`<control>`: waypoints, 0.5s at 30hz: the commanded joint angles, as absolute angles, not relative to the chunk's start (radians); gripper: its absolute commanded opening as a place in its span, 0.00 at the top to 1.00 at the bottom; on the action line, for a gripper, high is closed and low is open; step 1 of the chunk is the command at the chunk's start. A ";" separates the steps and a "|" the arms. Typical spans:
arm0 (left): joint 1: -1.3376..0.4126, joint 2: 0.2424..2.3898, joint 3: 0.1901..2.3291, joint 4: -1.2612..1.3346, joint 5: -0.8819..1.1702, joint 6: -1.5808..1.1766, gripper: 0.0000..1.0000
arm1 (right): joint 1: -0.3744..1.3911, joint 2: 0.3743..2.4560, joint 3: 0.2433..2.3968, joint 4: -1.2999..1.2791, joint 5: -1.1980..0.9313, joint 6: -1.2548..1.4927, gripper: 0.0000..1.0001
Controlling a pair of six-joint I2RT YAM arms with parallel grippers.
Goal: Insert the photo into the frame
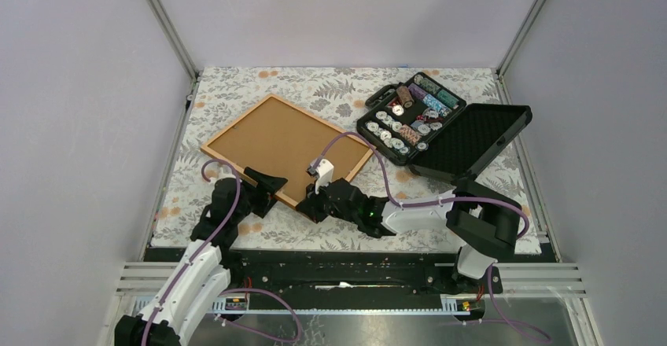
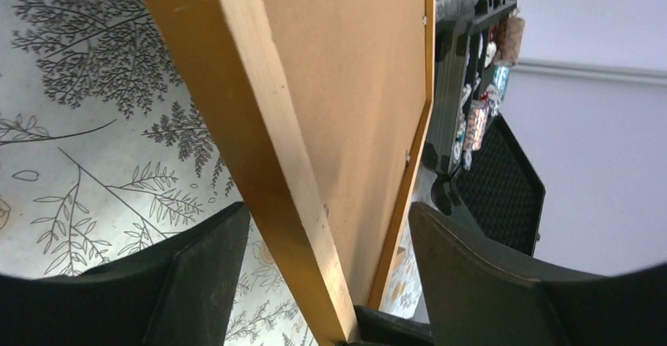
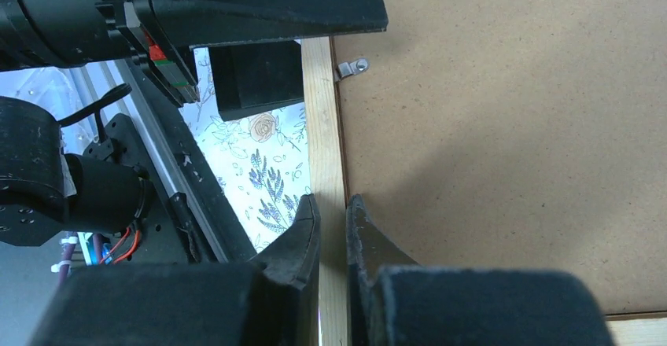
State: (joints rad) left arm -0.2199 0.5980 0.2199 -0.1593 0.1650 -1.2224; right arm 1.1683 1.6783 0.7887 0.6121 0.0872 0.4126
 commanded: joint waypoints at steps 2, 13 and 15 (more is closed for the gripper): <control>-0.209 0.599 0.198 0.028 0.207 -1.249 0.29 | 1.135 1.625 0.835 0.656 0.154 0.506 1.00; -0.145 0.617 0.294 -0.013 0.237 -1.023 0.73 | 1.134 1.586 0.881 0.552 0.074 0.451 0.76; -0.136 0.619 0.362 -0.100 0.221 -0.950 0.81 | 1.134 1.559 0.921 0.470 0.068 0.416 0.54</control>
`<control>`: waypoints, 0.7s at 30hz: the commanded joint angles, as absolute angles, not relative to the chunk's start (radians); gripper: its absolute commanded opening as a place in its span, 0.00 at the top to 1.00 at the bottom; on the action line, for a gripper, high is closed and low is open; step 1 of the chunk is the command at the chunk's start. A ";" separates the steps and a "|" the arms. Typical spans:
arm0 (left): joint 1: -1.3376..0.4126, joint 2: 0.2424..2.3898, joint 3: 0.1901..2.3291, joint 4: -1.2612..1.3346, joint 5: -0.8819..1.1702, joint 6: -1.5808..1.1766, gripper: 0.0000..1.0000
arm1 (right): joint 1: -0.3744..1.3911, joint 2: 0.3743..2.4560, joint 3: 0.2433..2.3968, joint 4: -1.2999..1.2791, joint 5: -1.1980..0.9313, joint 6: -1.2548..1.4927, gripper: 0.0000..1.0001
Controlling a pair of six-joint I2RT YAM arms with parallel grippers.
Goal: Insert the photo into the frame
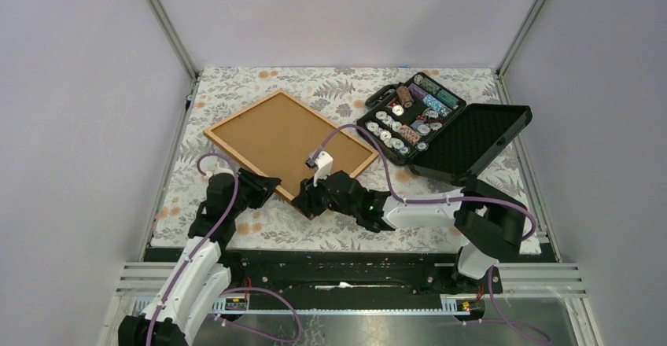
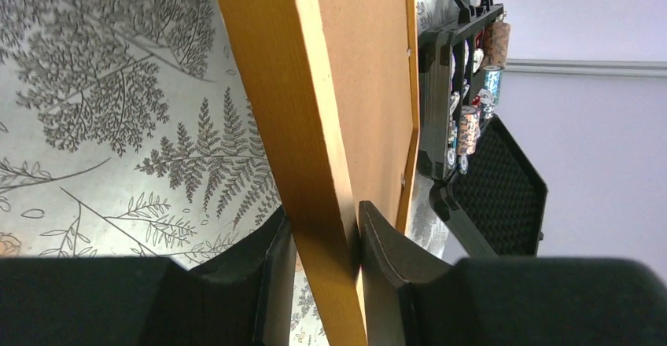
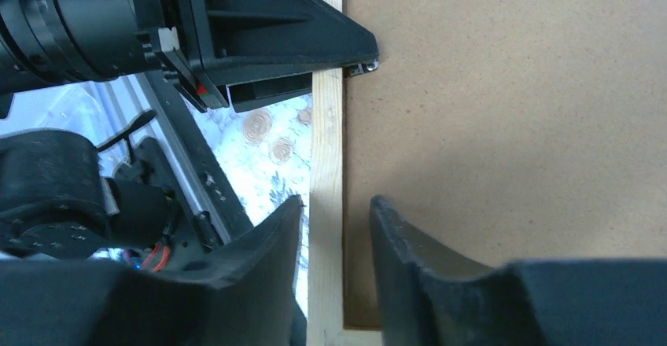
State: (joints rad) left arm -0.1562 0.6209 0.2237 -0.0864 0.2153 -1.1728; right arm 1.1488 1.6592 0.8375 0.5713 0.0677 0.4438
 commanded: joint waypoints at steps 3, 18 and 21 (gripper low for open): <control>-0.134 0.610 0.449 -0.164 0.209 -0.846 0.86 | 1.141 1.532 1.016 0.277 -0.059 0.207 0.02; -0.135 0.641 0.882 -0.536 0.017 -0.689 1.00 | 1.198 1.156 0.866 0.191 -0.172 -0.127 0.00; -0.134 0.651 0.943 -0.583 -0.009 -0.700 1.00 | 1.198 1.155 0.847 0.212 -0.181 -0.060 0.00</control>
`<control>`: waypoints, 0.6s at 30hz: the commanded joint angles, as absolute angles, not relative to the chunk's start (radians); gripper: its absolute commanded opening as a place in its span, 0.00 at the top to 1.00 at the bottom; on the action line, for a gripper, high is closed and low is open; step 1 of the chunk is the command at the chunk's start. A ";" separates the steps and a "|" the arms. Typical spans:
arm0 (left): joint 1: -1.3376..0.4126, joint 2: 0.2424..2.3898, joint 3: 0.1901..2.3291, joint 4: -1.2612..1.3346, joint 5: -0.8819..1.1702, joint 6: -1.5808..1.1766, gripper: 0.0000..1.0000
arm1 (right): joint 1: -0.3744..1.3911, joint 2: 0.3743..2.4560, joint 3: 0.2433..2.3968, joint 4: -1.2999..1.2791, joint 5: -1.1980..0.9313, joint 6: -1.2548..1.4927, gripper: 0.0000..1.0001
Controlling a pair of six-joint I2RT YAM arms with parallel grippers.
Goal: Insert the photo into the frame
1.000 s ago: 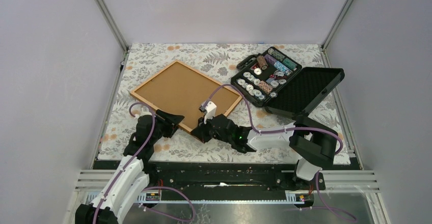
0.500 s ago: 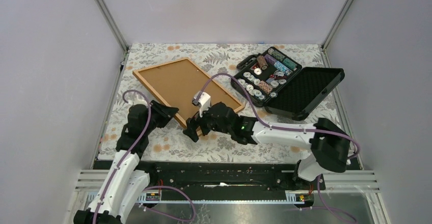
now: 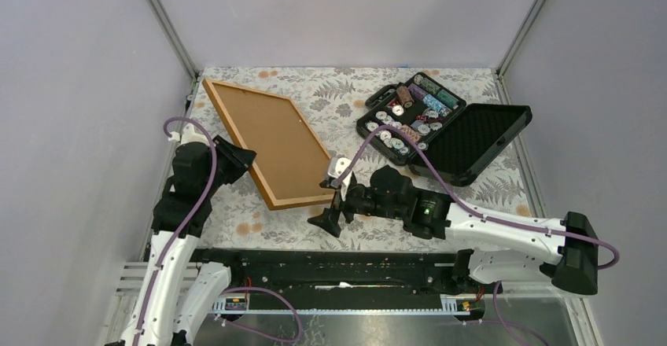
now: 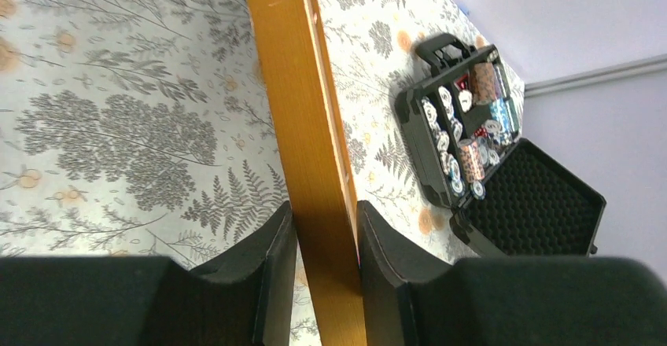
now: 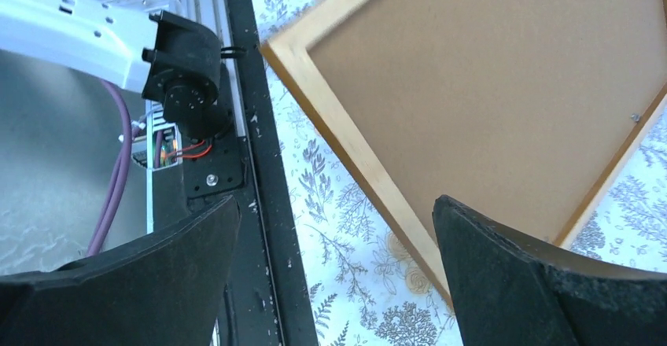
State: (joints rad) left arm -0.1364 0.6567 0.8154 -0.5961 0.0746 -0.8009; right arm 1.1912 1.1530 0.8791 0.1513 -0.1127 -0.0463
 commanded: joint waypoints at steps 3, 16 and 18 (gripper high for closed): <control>-0.135 0.670 0.999 -0.631 -0.042 -0.725 1.00 | 1.201 1.159 0.843 0.235 -0.162 -0.030 0.00; -0.135 0.709 1.101 -0.647 -0.039 -0.756 1.00 | 1.414 1.378 0.949 0.295 0.249 -0.134 0.00; -0.133 0.707 1.099 -0.646 -0.041 -0.760 1.00 | 1.470 1.421 0.962 0.324 0.446 -0.108 0.00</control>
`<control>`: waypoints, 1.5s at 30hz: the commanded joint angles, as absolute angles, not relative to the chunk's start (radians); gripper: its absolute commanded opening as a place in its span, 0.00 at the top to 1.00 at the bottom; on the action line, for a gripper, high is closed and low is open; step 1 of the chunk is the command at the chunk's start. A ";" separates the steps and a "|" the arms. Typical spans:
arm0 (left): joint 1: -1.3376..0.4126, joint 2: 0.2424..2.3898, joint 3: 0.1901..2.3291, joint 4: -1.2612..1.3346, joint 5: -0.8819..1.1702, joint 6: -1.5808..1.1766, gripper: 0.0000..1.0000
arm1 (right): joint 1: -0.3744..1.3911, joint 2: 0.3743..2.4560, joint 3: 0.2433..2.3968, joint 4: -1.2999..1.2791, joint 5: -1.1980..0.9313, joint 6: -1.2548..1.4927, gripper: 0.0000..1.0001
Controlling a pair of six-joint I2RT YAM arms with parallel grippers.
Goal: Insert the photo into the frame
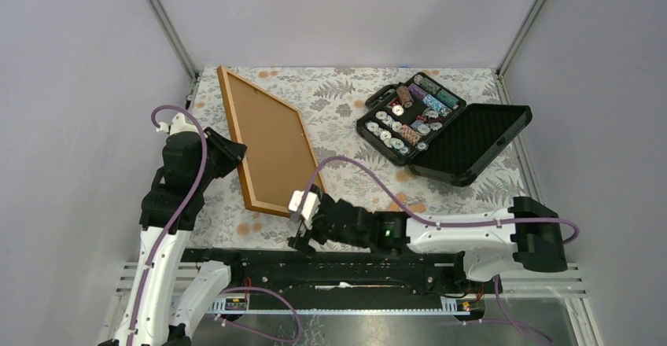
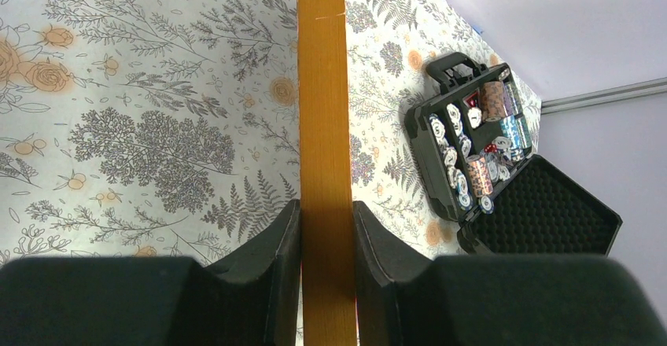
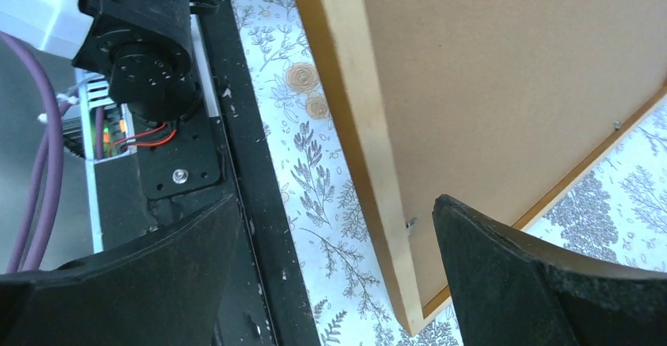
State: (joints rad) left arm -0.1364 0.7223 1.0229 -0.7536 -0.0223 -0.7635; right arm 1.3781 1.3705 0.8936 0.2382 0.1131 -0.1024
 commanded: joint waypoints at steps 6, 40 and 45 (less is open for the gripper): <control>-0.135 0.706 1.088 -0.632 -0.037 -0.766 1.00 | 1.524 1.558 1.028 0.351 0.735 -0.008 0.00; -0.135 0.726 1.116 -0.606 -0.051 -0.787 0.82 | 1.522 1.764 1.006 0.763 0.993 -0.271 0.92; -0.134 0.703 1.112 -0.559 -0.034 -0.759 0.41 | 1.498 1.679 0.901 0.870 0.888 -0.258 1.00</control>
State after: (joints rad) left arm -0.1429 0.7425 1.0485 -0.7223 -0.0307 -0.7864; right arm 1.5257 1.7939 0.9699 0.6739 0.9573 -0.3363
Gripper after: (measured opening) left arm 0.485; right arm 0.347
